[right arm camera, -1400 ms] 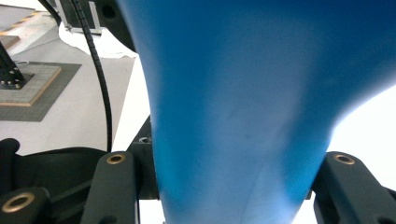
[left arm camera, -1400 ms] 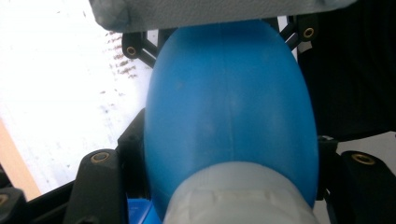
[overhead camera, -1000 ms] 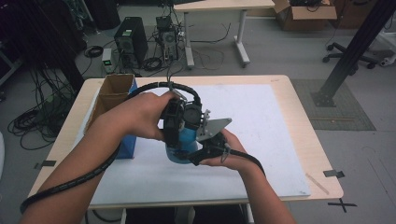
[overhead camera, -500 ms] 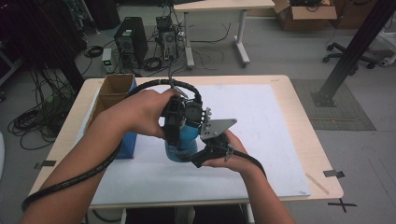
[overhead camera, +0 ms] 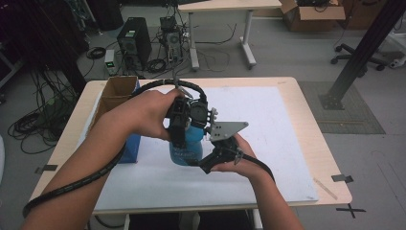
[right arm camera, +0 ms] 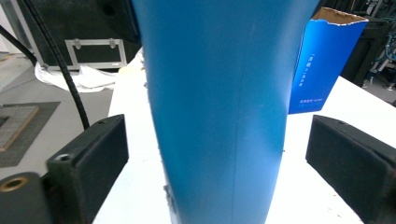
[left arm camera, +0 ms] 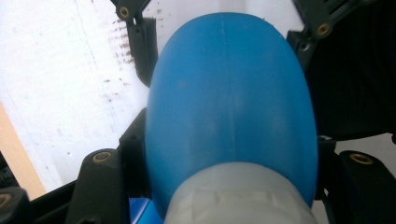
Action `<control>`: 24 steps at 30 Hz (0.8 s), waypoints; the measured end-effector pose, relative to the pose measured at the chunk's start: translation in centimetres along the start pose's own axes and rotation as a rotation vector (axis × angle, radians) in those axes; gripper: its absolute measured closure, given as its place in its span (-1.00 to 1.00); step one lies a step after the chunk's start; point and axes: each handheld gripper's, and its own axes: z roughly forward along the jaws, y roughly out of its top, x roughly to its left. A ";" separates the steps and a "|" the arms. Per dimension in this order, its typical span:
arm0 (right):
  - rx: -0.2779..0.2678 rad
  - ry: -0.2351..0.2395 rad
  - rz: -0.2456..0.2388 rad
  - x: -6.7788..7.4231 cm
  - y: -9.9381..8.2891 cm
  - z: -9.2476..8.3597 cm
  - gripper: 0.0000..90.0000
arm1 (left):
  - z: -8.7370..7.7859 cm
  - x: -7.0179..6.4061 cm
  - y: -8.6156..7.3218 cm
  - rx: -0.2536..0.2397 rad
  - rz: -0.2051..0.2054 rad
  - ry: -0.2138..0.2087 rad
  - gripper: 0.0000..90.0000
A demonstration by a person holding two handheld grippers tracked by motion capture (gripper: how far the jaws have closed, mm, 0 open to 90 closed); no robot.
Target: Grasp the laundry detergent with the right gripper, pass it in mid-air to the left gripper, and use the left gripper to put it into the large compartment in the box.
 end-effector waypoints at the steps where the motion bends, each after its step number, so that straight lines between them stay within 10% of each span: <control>1: 0.000 0.000 0.000 0.0 0.0 0.0 -0.91 | 0.0 0.0 0.0 0.000 0.000 0.000 -0.14; 17: 0.028 -0.022 -0.021 -1.2 0.3 -4.0 -1.00 | -0.4 0.9 -0.6 0.002 -0.067 -0.019 -0.14; 24: 0.129 -0.062 -0.024 -2.5 0.7 -6.8 -0.99 | -1.1 1.5 -1.7 0.009 -0.193 -0.018 -0.14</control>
